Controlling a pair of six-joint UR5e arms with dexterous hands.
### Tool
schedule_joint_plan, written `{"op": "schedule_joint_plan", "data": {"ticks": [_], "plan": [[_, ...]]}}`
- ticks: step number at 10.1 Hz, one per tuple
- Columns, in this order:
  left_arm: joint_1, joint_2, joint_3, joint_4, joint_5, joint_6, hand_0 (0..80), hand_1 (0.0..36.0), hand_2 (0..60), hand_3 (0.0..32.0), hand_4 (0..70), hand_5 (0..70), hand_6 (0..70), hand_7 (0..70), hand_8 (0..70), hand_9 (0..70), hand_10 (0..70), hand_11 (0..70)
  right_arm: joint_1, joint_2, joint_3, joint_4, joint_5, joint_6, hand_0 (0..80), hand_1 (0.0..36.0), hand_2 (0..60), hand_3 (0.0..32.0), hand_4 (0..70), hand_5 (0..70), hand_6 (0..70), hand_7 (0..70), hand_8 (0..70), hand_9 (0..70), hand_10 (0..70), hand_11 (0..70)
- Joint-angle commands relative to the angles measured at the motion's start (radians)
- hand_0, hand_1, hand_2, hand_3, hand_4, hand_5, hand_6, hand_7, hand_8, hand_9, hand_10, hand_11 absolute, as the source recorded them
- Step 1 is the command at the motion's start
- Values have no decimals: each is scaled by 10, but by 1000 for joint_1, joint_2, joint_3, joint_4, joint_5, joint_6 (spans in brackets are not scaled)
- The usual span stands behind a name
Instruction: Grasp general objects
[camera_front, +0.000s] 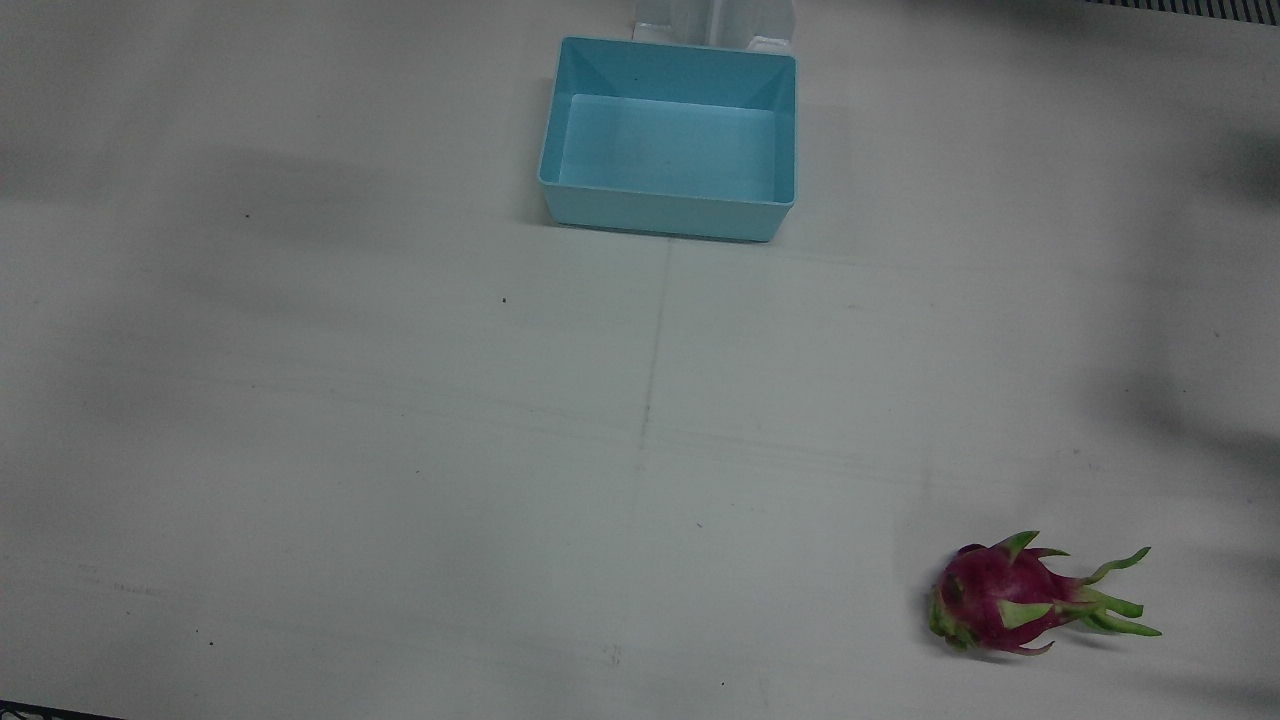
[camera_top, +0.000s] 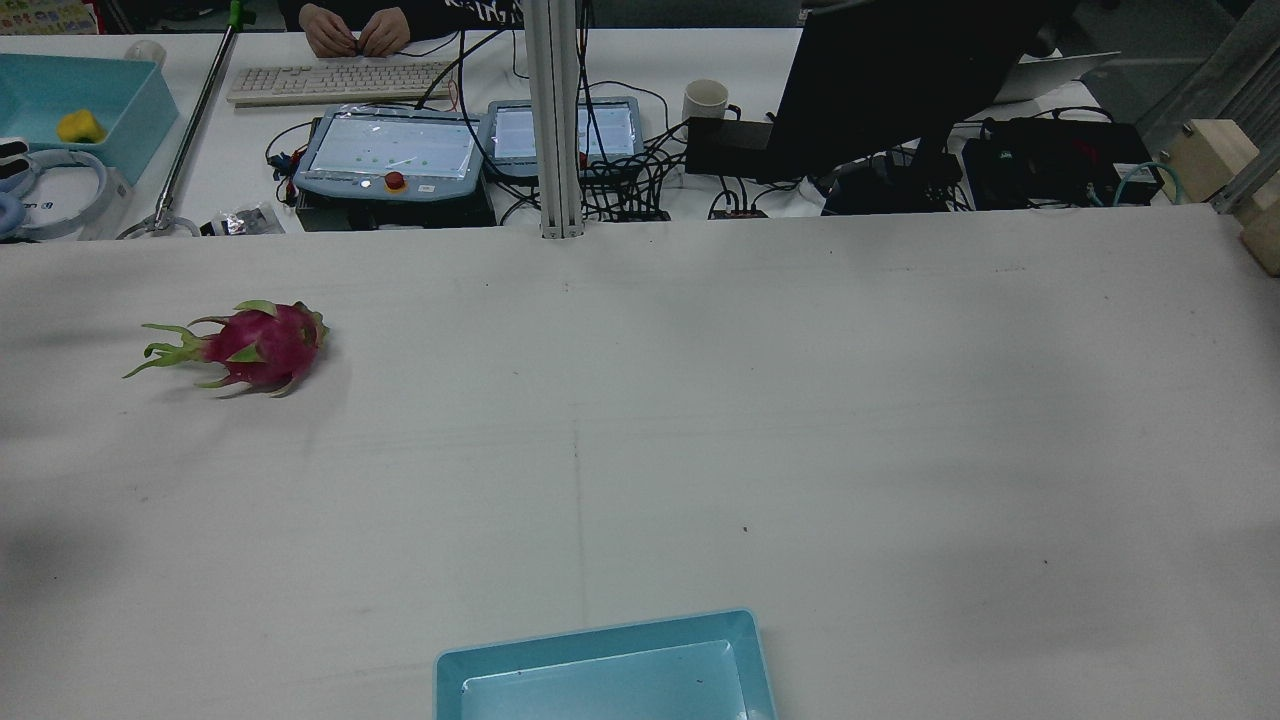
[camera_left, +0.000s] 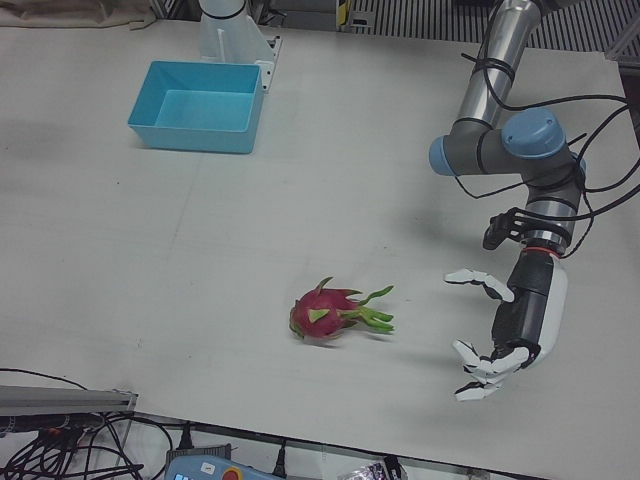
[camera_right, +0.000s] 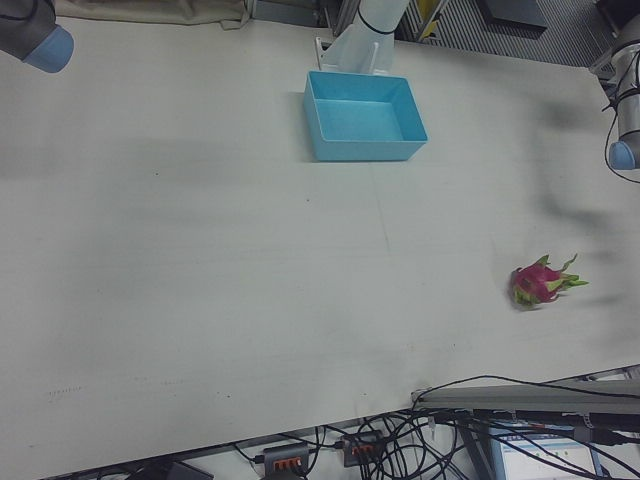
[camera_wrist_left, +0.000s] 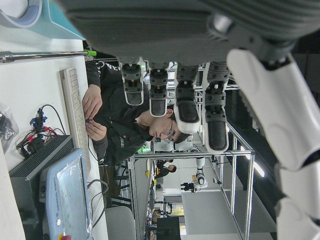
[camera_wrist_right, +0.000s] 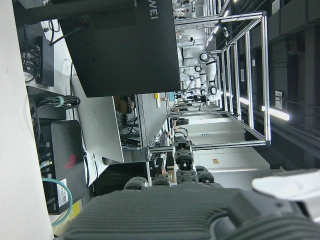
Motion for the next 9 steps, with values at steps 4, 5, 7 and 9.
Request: {"op": "schedule_joint_plan", "data": {"ticks": [4,5,7,9], "plan": [[2,-1,0,0,0,0,659,296,250,0,339,398,382,634,159,257,113,189,0,0,0,0,0,0,0,0,0,0,0,0,0,0,0,0,0,0],[0,1,0,0,0,0,659,296,248,0,338,395,382,635,159,258,113,189,0,0,0,0,1,0,0,0,0,0,0,0,0,0,0,0,0,0],[0,1,0,0,0,0,657,295,248,0,336,395,381,633,158,257,114,189,0,0,0,0,0,0,0,0,0,0,0,0,0,0,0,0,0,0],[0,-1,-2,-12,-2,2,655,295,248,0,337,394,380,633,158,257,107,180,0,0,0,0,1,0,0,0,0,0,0,0,0,0,0,0,0,0]]}}
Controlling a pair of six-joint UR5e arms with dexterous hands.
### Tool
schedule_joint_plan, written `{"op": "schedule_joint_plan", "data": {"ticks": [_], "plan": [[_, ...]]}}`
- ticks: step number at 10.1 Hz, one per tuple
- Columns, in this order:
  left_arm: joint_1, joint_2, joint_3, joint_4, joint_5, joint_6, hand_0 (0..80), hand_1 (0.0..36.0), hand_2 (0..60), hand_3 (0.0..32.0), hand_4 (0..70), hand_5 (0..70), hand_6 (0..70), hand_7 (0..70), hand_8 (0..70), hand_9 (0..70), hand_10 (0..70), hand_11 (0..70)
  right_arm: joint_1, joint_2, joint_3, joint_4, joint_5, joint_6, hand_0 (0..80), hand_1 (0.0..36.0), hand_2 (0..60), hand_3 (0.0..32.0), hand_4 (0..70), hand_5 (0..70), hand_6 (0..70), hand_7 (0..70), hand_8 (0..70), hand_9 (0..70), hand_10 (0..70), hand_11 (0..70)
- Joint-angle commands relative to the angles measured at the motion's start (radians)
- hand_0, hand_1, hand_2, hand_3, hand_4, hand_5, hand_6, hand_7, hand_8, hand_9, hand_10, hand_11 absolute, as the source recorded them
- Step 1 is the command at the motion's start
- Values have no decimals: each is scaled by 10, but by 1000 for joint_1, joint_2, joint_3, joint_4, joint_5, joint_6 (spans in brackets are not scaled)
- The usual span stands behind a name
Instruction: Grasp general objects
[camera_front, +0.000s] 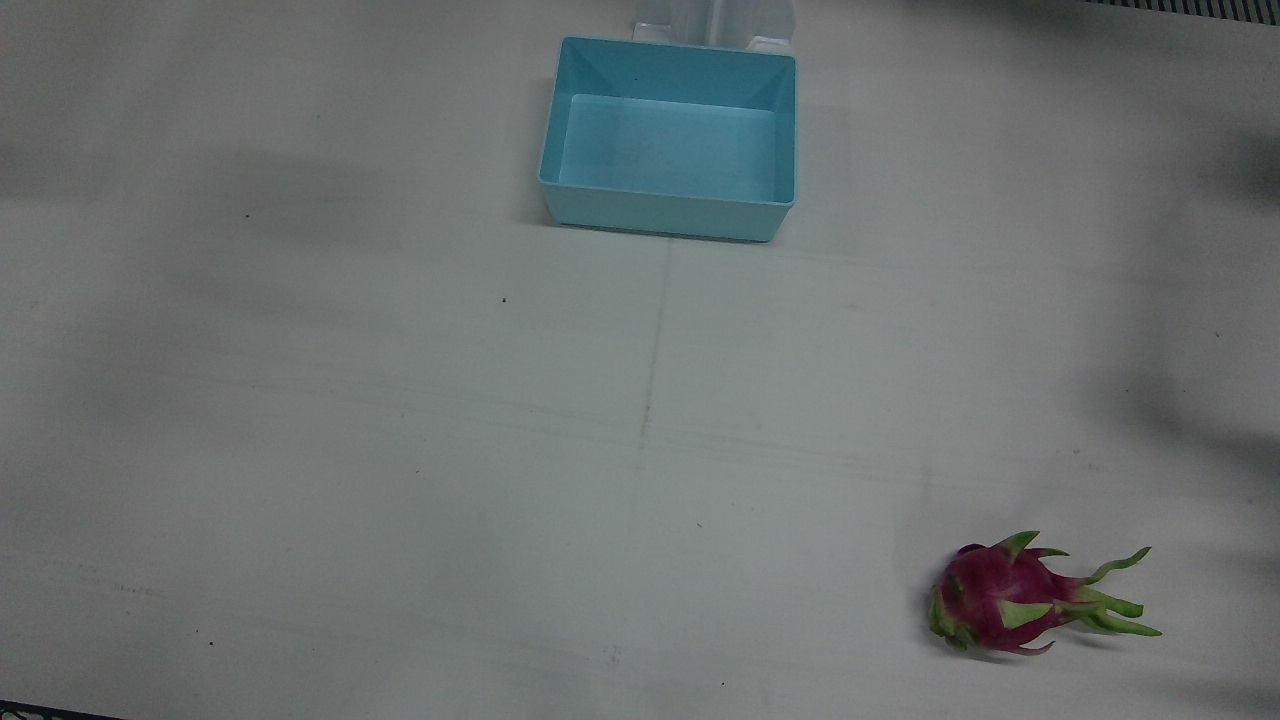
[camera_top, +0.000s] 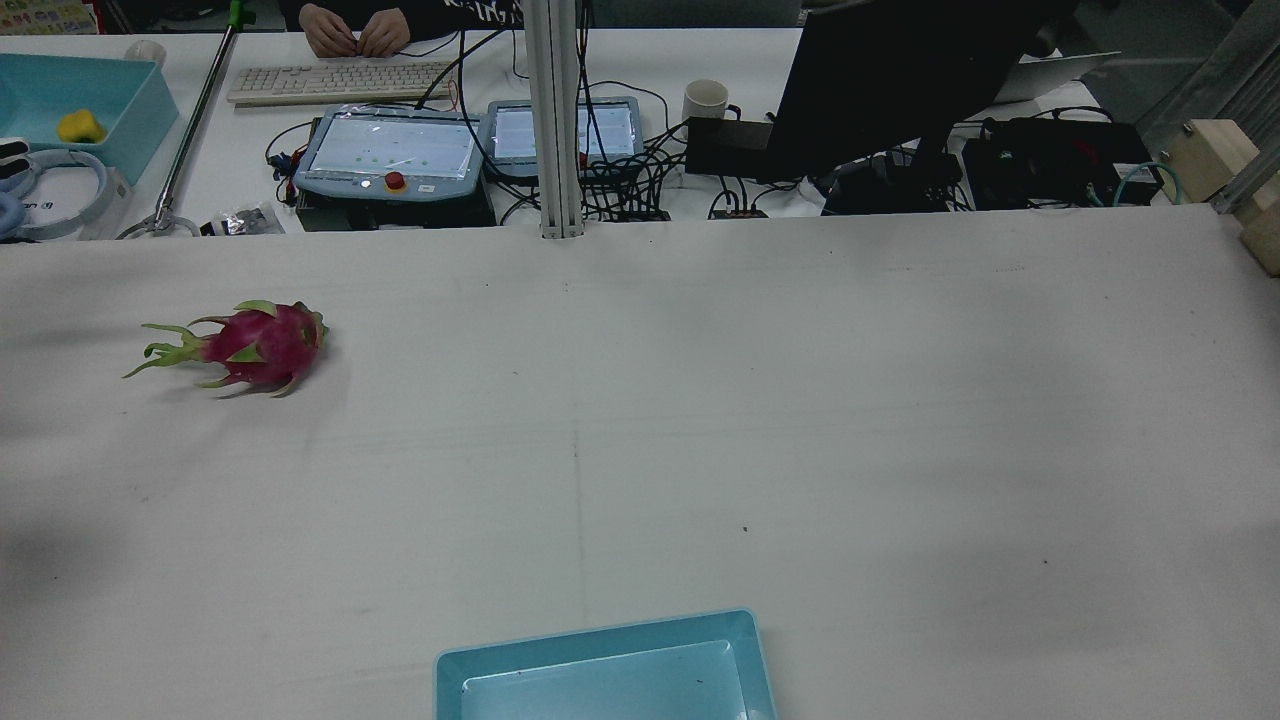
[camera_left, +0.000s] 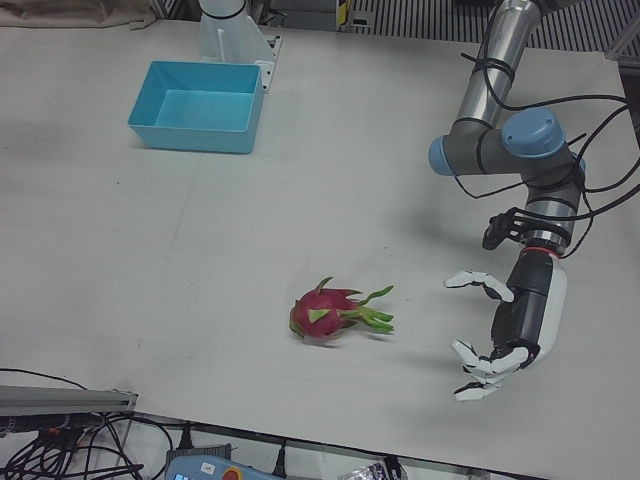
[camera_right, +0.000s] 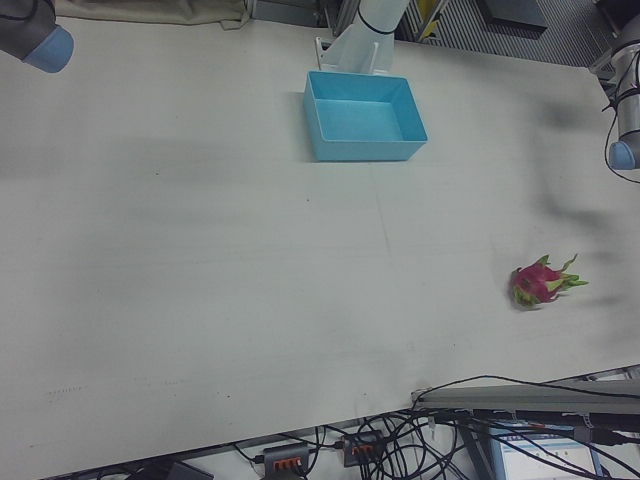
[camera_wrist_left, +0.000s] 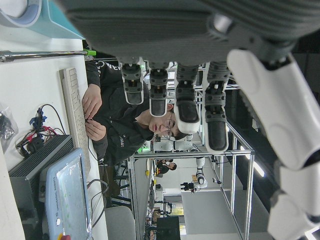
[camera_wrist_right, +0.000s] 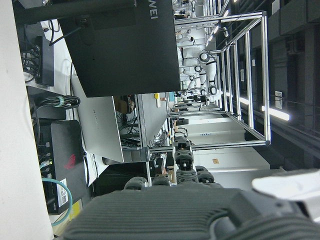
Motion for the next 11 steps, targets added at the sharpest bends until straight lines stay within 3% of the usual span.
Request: {"op": "schedule_joint_plan", "data": {"ticks": [1,2,3,4,5,6,7,8,9,10,11], "plan": [[0,-1,-3,-27,-2,2,662,303,253,0,339,385,363,625,136,229,25,55,-1,0,0,0,-1,0,0,0,0,0,0,0,0,0,0,0,0,0],[0,-1,-2,-50,-2,2,692,326,251,0,289,355,257,519,49,109,0,0,0,0,0,0,-1,0,0,0,0,0,0,0,0,0,0,0,0,0],[-2,2,7,-91,-3,0,766,356,232,0,181,331,131,310,16,48,0,0,0,0,0,0,-1,0,0,0,0,0,0,0,0,0,0,0,0,0],[-8,4,9,-125,-6,0,753,356,202,0,54,274,57,146,2,15,0,0,0,0,0,0,-1,0,0,0,0,0,0,0,0,0,0,0,0,0],[-4,5,9,-144,-6,-2,712,344,181,12,0,198,14,95,15,5,0,0,0,0,-2,0,-1,0,0,0,0,0,0,0,0,0,0,0,0,0],[-7,7,-2,-150,-5,-2,795,360,252,218,0,138,29,178,40,21,1,15,0,0,-2,0,1,0,0,0,0,0,0,0,0,0,0,0,0,0],[-7,7,-6,-155,-3,0,788,351,276,22,52,212,211,439,192,119,85,156,0,0,-2,0,1,0,0,0,0,0,0,0,0,0,0,0,0,0],[-1,13,-11,-165,-6,12,636,242,244,0,334,359,551,700,451,460,224,341,-1,0,-2,0,1,0,0,0,0,0,0,0,0,0,0,0,0,0],[-5,15,-37,-171,-3,87,583,153,180,0,503,443,700,700,586,632,350,501,0,0,0,0,1,0,0,0,0,0,0,0,0,0,0,0,0,0],[-4,59,-107,-171,-8,159,575,117,196,0,647,502,700,700,689,700,567,700,-1,0,0,0,-1,0,0,0,0,0,0,0,0,0,0,0,0,0],[-4,123,-212,-168,-6,273,586,130,204,0,667,443,700,700,631,700,603,700,0,0,0,0,-1,0,0,0,0,0,0,0,0,0,0,0,0,0]]}}
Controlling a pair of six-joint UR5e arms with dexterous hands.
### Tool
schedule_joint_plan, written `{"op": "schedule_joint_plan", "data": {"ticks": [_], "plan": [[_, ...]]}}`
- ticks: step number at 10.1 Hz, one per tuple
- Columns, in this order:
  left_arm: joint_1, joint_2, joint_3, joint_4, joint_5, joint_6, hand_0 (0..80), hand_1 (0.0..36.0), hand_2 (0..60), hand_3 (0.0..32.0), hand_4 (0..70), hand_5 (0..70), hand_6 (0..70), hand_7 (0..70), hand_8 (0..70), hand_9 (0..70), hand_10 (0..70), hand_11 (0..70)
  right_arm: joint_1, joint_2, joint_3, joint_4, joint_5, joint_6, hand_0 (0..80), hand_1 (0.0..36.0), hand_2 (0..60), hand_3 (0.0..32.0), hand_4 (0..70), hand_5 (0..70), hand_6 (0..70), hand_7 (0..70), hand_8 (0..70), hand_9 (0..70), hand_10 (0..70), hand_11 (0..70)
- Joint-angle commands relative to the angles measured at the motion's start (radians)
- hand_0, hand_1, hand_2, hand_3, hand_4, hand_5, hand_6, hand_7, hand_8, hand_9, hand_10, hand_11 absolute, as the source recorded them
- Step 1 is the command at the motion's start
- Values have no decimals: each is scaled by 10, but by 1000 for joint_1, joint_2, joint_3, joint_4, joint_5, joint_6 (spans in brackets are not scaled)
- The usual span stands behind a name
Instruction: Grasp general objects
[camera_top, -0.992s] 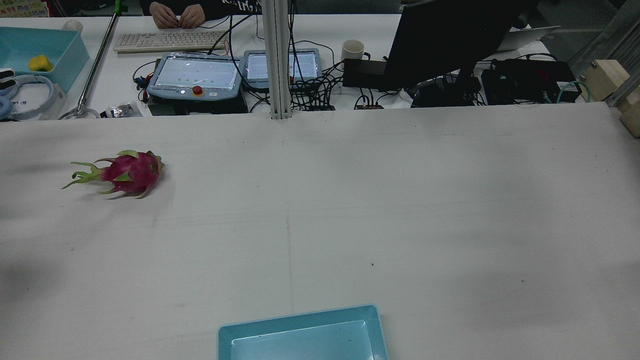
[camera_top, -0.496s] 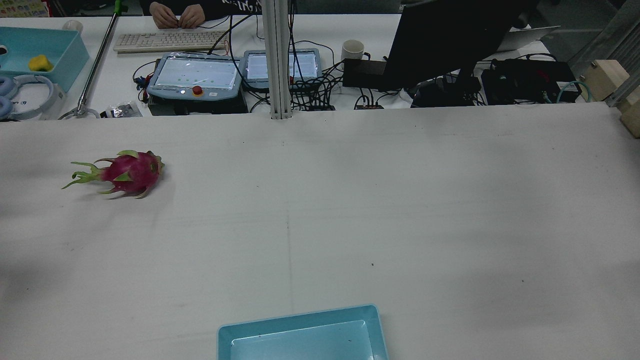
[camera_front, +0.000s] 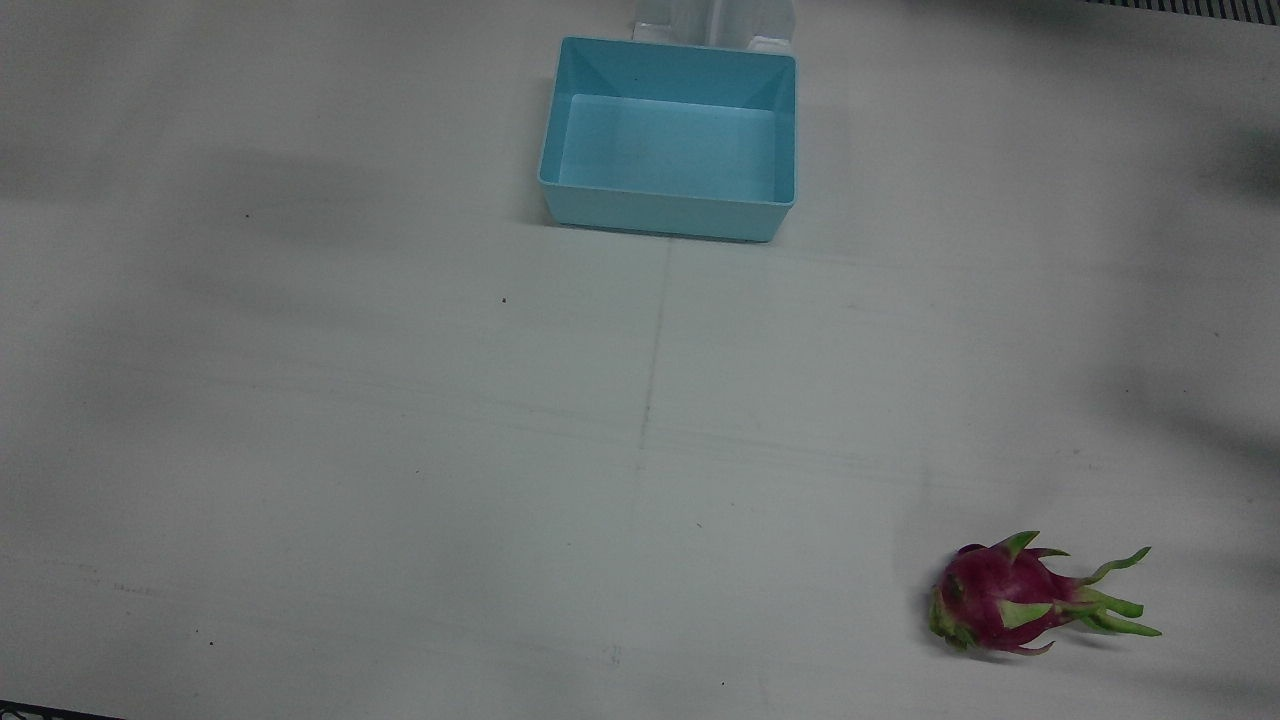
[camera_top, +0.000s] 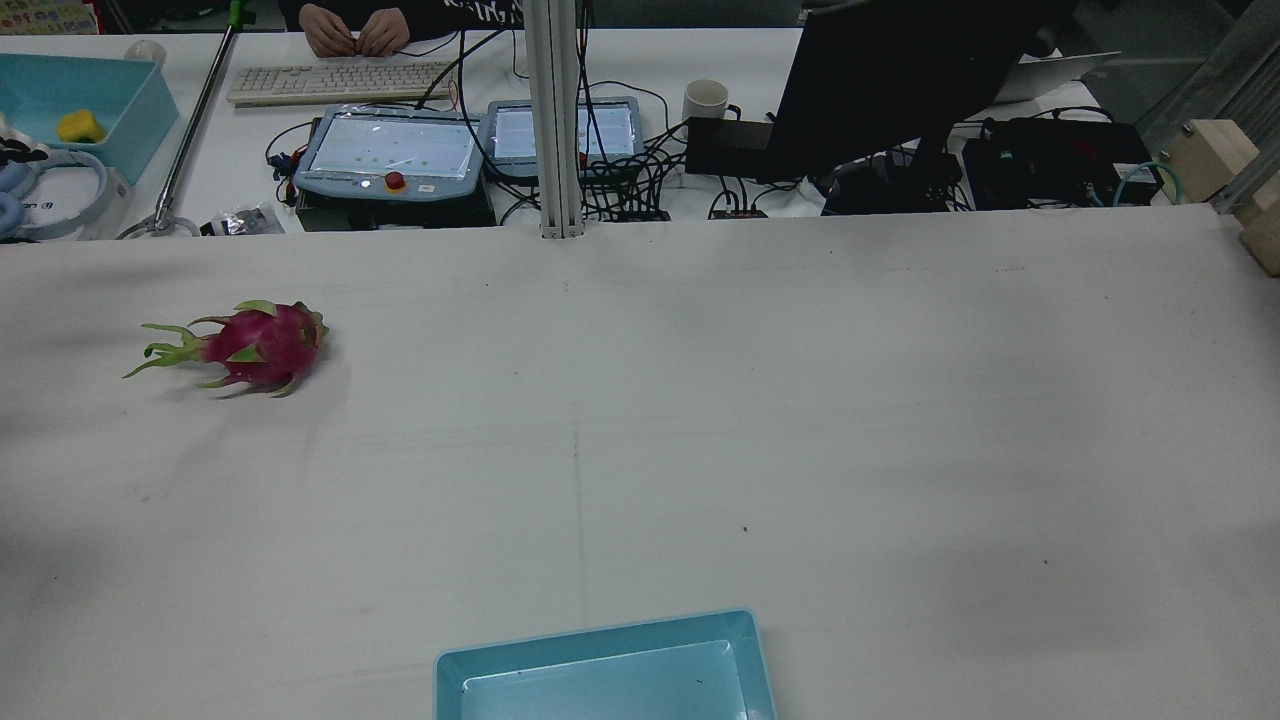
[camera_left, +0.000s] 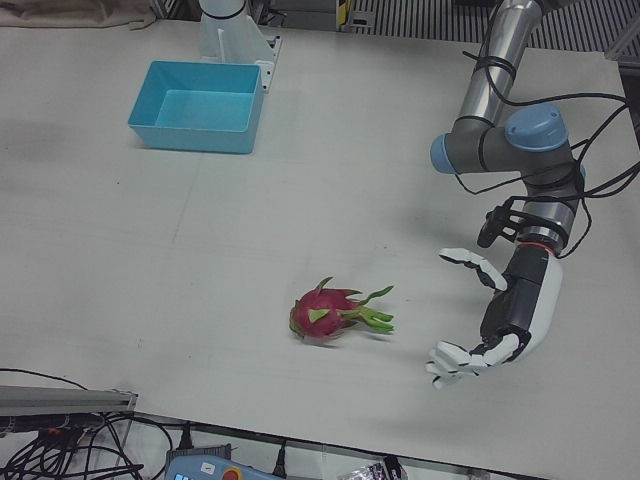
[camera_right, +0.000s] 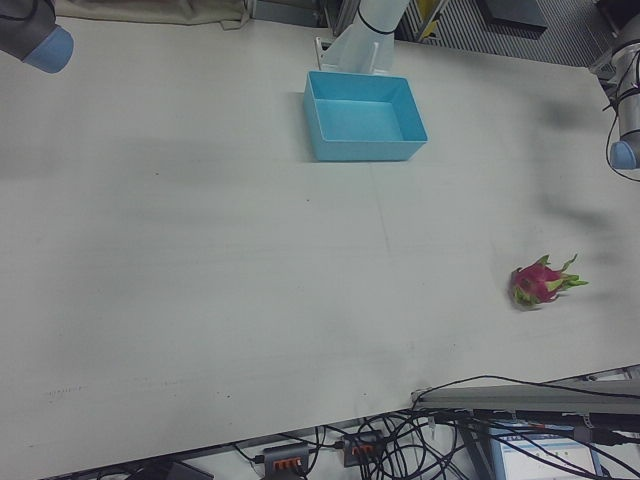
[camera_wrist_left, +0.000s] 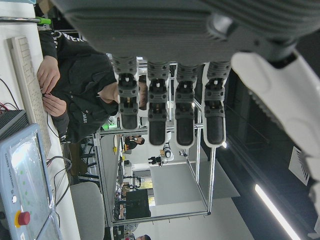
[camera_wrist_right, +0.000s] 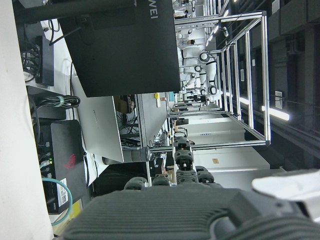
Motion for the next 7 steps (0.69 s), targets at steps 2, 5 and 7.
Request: {"op": "schedule_joint_plan", "data": {"ticks": [2,5,7], "plan": [[2,111,-359,134,11,405,610,218,173,0,411,200,450,520,239,232,24,46,-1,0,1,0,-1,0,0,0,0,0,0,0,0,0,0,0,0,0],[7,104,-378,193,68,634,603,287,218,0,125,78,73,182,13,22,0,0,1,-2,1,0,-1,0,0,0,0,0,0,0,0,0,0,0,0,0],[11,99,-383,259,68,795,544,245,149,170,0,1,0,37,0,0,0,0,1,0,1,0,-1,0,0,0,0,0,0,0,0,0,0,0,0,0]]}}
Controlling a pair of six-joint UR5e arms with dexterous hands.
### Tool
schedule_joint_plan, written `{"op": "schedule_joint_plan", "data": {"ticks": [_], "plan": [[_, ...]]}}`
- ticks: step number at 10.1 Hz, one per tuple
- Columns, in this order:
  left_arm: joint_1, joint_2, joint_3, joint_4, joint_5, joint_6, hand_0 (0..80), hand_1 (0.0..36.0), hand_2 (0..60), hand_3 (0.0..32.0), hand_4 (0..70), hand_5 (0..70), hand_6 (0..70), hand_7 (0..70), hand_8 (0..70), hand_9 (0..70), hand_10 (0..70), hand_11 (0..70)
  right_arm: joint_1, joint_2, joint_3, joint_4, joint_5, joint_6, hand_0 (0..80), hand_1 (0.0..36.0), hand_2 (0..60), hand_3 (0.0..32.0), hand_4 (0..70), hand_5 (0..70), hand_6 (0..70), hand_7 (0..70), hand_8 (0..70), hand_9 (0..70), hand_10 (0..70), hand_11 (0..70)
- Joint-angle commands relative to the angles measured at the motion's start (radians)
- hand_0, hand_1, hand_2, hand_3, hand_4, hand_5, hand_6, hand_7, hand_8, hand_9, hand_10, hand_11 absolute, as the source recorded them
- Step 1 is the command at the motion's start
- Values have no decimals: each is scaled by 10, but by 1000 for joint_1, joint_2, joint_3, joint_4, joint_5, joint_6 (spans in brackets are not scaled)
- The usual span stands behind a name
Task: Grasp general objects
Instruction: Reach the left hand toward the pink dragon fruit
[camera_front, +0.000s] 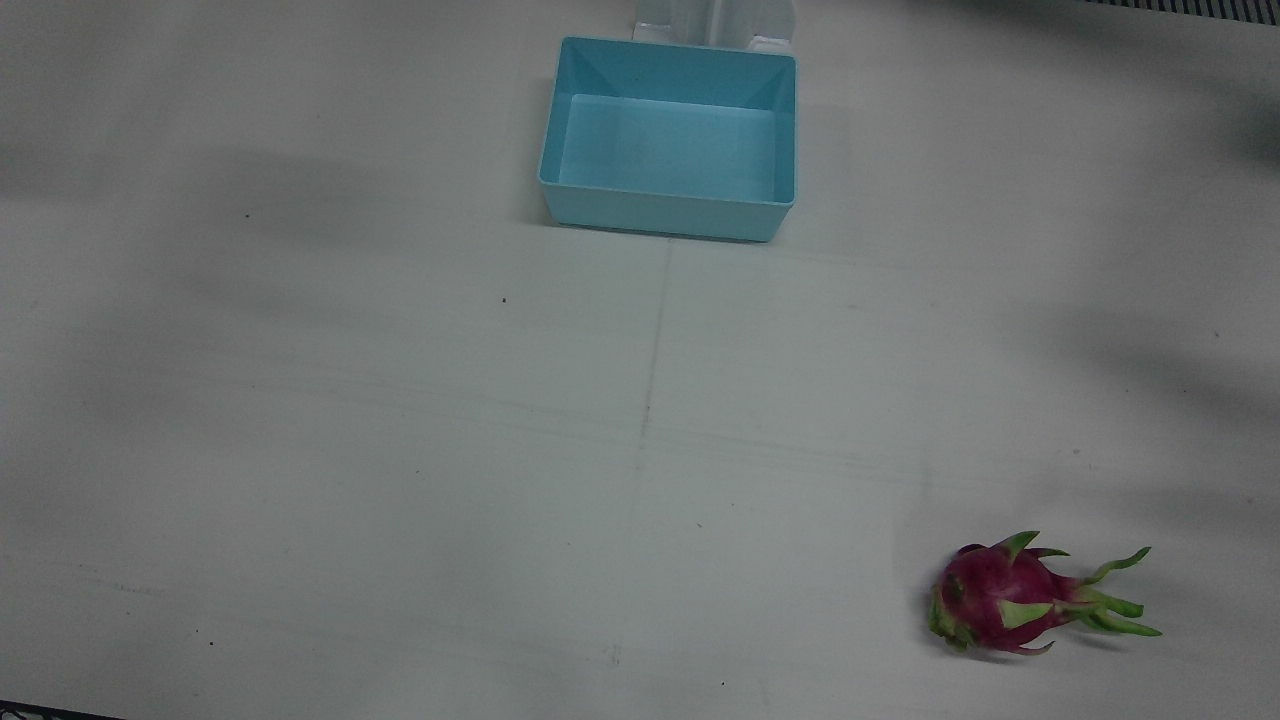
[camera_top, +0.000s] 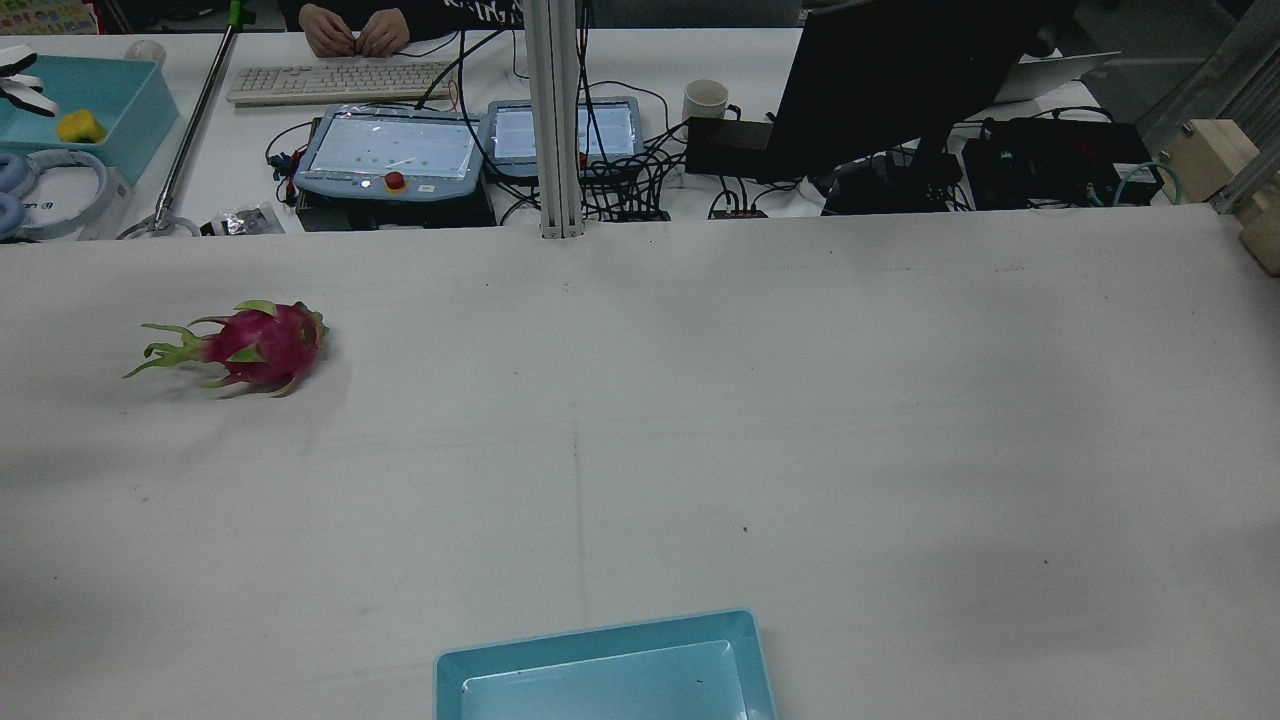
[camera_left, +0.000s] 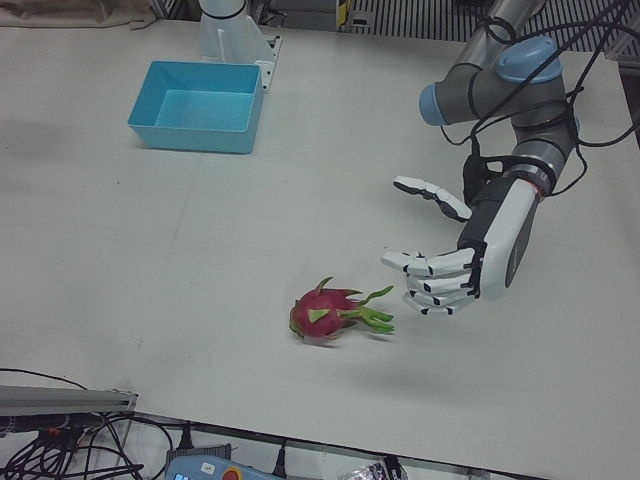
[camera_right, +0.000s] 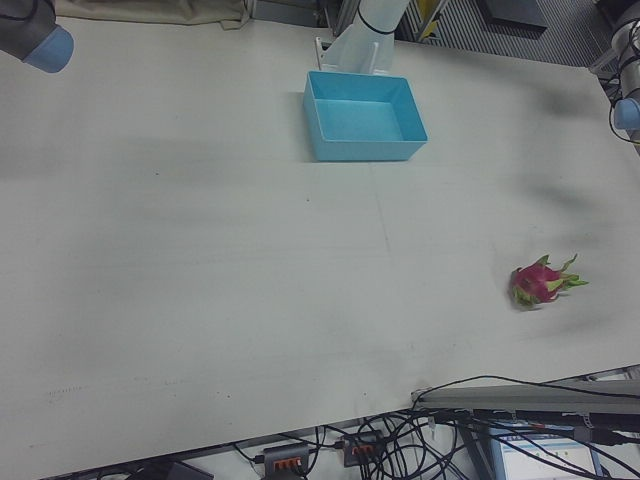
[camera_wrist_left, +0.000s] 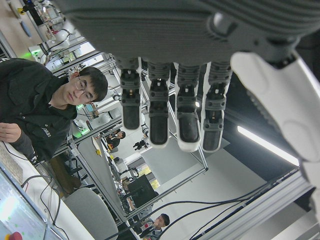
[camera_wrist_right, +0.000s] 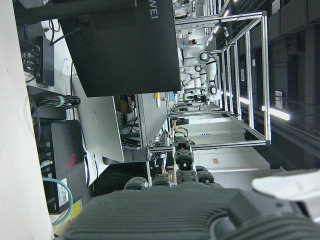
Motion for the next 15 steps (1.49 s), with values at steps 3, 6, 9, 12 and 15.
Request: {"op": "schedule_joint_plan", "data": {"ticks": [3,6,9,12,15], "plan": [[86,-12,-12,154,5,420,546,233,66,320,0,0,0,0,0,0,0,0,0,1,2,0,1,0,0,0,0,0,0,0,0,0,0,0,0,0],[235,-101,-6,302,-84,610,602,303,158,320,0,0,0,0,0,0,0,0,0,1,2,0,0,0,0,0,0,0,0,0,0,0,0,0,0,0],[341,-164,9,375,-141,716,560,273,139,320,0,0,0,0,0,0,0,0,0,1,2,0,0,0,0,0,0,0,0,0,0,0,0,0,0,0],[352,-187,72,375,-142,724,526,206,7,320,0,0,0,0,0,0,0,0,0,1,2,0,0,0,0,0,0,0,0,0,0,0,0,0,0,0],[357,-201,81,384,-141,825,537,240,89,320,0,0,0,0,0,0,0,0,0,0,2,0,0,0,0,0,0,0,0,0,0,0,0,0,0,0]]}}
